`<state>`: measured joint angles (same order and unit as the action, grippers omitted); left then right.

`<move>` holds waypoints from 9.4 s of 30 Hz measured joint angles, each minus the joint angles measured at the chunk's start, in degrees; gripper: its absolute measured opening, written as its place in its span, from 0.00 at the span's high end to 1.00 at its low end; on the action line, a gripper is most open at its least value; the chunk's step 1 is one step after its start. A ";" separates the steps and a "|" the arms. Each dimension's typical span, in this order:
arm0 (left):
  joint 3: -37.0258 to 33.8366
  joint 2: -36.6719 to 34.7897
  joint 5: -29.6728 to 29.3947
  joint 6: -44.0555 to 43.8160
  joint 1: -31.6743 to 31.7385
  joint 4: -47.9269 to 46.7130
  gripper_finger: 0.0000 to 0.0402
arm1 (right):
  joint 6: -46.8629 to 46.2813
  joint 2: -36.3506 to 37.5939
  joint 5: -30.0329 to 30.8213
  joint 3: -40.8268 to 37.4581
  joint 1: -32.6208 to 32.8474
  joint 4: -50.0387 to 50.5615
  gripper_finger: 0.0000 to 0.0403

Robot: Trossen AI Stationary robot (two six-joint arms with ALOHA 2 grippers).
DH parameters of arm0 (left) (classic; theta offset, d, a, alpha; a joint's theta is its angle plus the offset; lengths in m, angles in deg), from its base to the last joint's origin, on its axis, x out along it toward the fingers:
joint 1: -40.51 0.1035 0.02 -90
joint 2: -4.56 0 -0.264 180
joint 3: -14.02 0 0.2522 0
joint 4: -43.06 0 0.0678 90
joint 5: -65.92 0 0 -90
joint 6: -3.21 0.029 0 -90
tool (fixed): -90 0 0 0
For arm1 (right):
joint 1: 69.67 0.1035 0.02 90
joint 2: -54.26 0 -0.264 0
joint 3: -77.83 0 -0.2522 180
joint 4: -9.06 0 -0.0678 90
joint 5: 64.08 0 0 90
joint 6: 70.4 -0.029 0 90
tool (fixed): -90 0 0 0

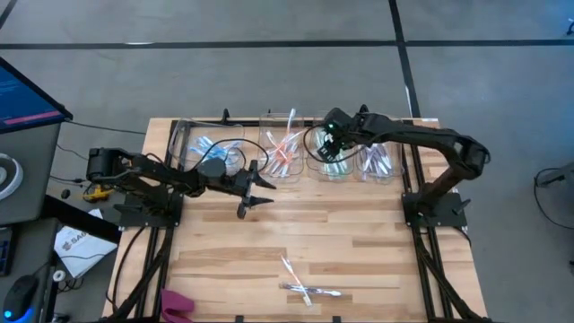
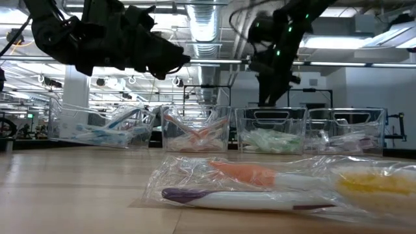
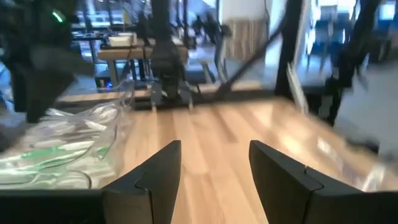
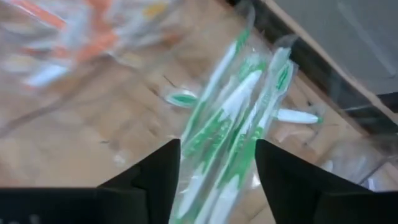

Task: Pick & Place Toothbrushes
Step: Put the orange toothbrush into the middle left transparent bin, then put the violet toothbrush into the right transparent bin

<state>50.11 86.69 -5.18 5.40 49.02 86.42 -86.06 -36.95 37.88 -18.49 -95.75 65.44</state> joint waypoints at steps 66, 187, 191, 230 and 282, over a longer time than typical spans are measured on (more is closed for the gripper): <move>23.45 26.24 -9.01 16.07 -28.76 -23.83 0.56 | -32.26 -0.02 23.85 -3.35 59.51 -7.93 0.44; 4.88 -10.03 -14.47 -6.13 -10.09 -18.53 0.60 | -15.24 -0.04 7.34 -3.66 55.40 -2.87 0.44; 3.72 -10.03 -14.50 -8.99 -13.65 -18.44 0.60 | -16.01 -0.04 7.09 -3.66 57.05 -5.97 0.44; 3.02 7.48 -36.57 -27.01 -40.74 4.20 0.60 | -22.99 -21.92 -7.55 -3.66 60.47 -18.40 0.94; -8.94 -23.28 -34.05 0.58 -33.96 -12.63 0.60 | -17.45 2.24 23.37 25.75 40.72 46.71 0.93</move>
<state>41.16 63.41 -39.23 5.97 15.06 73.80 -103.51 -34.70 61.26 7.27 -55.03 112.16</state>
